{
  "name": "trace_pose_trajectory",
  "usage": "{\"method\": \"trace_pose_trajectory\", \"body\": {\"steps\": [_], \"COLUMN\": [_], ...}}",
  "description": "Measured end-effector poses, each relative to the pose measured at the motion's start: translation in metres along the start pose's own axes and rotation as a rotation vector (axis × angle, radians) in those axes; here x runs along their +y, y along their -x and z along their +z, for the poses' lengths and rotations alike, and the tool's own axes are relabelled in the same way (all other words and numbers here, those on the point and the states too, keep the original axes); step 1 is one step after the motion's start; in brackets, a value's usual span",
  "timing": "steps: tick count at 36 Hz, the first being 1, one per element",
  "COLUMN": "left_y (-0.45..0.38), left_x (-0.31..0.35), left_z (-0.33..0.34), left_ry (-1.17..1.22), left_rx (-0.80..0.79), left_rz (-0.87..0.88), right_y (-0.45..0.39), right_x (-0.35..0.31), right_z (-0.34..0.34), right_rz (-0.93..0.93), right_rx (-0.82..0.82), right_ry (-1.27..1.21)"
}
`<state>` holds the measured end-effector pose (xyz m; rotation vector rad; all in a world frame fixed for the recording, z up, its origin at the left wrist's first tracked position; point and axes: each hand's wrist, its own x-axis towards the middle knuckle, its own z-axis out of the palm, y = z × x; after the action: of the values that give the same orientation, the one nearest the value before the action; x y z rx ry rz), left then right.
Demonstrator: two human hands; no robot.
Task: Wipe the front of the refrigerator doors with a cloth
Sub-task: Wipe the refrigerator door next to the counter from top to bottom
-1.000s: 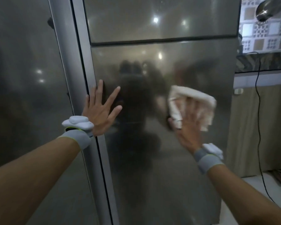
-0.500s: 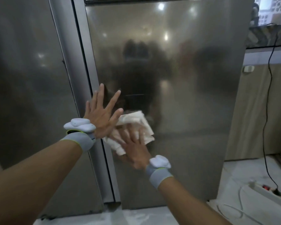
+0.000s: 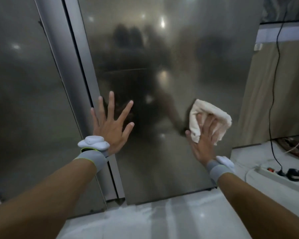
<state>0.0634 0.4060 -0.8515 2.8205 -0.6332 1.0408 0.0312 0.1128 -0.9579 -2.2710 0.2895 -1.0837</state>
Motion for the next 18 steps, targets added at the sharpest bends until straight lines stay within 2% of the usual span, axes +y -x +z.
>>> {"method": "trace_pose_trajectory", "body": {"steps": [3, 6, 9, 11, 13, 15, 18], "left_y": [0.006, 0.017, 0.024, 0.032, 0.04, 0.048, 0.053], "left_x": [0.0, -0.002, -0.003, -0.004, -0.003, -0.005, -0.004], "left_z": [0.01, 0.022, 0.029, 0.037, 0.045, 0.052, 0.057], "left_ry": [0.007, 0.025, 0.055, 0.076, 0.084, 0.08, 0.049], "left_rx": [-0.001, -0.007, -0.006, -0.018, -0.042, -0.064, -0.058], "left_rz": [-0.002, 0.007, -0.021, -0.03, -0.034, -0.035, -0.021], "right_y": [-0.004, -0.001, 0.007, 0.025, 0.05, 0.079, 0.116], "right_x": [0.017, 0.024, 0.017, 0.003, -0.019, -0.043, -0.059], "right_z": [-0.003, 0.003, 0.02, 0.038, 0.056, 0.077, 0.107], "right_rz": [0.272, 0.657, 0.835, 0.8, 0.646, 0.377, -0.027], "right_rx": [0.13, 0.239, 0.233, 0.177, 0.143, 0.073, -0.212], "right_ry": [-0.183, -0.288, -0.345, -0.247, -0.175, -0.143, -0.028]}}
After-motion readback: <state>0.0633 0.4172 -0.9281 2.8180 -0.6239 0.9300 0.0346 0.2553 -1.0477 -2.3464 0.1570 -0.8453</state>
